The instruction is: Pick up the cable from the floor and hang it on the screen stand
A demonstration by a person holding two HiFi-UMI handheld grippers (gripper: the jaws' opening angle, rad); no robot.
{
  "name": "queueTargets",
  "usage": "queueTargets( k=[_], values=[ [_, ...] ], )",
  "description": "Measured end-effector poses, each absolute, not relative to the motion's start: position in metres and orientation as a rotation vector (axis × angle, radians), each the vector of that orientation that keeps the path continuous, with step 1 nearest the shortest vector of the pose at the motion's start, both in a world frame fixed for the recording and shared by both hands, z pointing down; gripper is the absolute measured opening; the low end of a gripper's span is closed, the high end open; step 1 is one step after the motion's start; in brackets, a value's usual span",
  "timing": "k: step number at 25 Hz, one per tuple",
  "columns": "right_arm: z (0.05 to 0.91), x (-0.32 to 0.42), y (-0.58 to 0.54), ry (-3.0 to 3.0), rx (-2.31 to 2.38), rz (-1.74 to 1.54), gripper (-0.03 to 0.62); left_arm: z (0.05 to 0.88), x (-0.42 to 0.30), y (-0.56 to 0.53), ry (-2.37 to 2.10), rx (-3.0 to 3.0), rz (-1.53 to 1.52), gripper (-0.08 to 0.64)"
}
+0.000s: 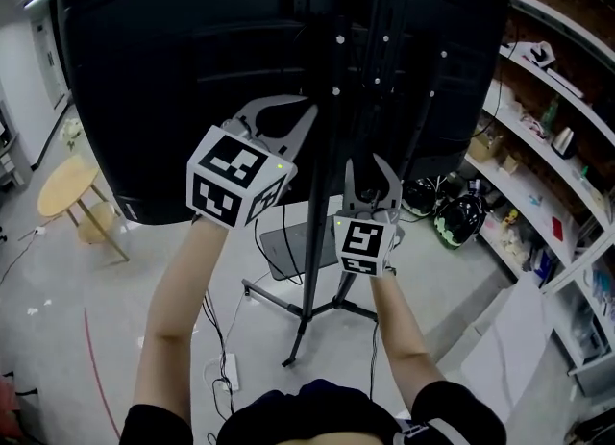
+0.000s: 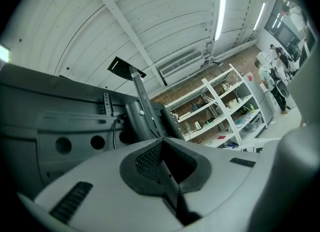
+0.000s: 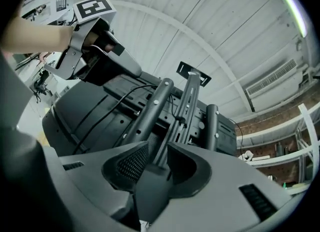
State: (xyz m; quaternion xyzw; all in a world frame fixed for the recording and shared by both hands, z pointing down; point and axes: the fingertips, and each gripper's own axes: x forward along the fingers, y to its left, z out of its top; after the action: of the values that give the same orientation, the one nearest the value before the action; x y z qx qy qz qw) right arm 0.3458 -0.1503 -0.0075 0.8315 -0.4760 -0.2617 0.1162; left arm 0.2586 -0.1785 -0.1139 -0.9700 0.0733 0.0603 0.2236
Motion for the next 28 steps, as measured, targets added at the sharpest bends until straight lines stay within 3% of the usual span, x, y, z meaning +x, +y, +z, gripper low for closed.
queueTargets(
  k=[6, 10, 17, 23, 28],
  values=[
    [0.077, 0.315, -0.121, -1.546, 2.399, -0.501, 0.119, -0.015, 0.239, -0.165, 0.28, -2.738, 0.12, 0.0],
    [0.14, 0.293, -0.094, -1.685, 2.413, -0.203, 0.044, 0.063, 0.221, -0.152, 0.321, -2.816, 0.047, 0.0],
    [0.211, 0.237, -0.059, -1.968, 2.444, 0.283, 0.023, 0.177, 0.187, -0.126, 0.451, -3.049, -0.086, 0.0],
    [0.233, 0.204, -0.061, -2.053, 2.362, 0.395, 0.023, 0.236, 0.163, -0.116, 0.531, -3.115, -0.289, 0.0],
    [0.208, 0.207, -0.065, -2.093, 2.346, 0.277, 0.023, 0.228, 0.162, -0.109, 0.542, -3.136, -0.209, 0.0]
  ],
)
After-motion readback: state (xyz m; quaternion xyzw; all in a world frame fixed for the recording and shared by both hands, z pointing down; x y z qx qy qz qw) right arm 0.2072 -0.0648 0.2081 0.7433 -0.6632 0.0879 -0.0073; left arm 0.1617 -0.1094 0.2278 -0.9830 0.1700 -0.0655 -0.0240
